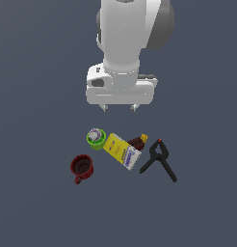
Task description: Pick up a designated object from a clutter of objects.
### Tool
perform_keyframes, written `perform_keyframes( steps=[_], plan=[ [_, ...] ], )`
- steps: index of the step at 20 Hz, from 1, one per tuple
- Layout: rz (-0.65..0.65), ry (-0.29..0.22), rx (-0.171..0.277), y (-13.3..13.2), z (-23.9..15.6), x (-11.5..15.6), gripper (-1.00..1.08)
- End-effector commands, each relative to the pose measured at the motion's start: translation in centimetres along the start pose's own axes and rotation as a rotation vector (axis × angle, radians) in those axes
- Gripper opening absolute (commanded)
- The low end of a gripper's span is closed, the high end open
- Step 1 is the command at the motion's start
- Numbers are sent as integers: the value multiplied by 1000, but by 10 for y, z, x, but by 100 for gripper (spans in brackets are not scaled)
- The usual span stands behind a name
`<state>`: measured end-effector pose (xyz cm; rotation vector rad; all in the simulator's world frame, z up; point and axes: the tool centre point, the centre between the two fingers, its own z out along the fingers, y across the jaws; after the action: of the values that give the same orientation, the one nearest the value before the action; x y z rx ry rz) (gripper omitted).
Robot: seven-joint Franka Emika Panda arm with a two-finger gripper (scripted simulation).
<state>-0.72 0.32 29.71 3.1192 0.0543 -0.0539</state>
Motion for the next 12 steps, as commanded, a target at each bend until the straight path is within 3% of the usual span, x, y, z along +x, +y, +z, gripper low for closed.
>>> perform_keyframes(
  steps=[1, 12],
  plan=[
    [0, 0, 0, 0, 0, 0, 68],
    [-37, -16, -11, -6, 5, -2, 68]
  ],
)
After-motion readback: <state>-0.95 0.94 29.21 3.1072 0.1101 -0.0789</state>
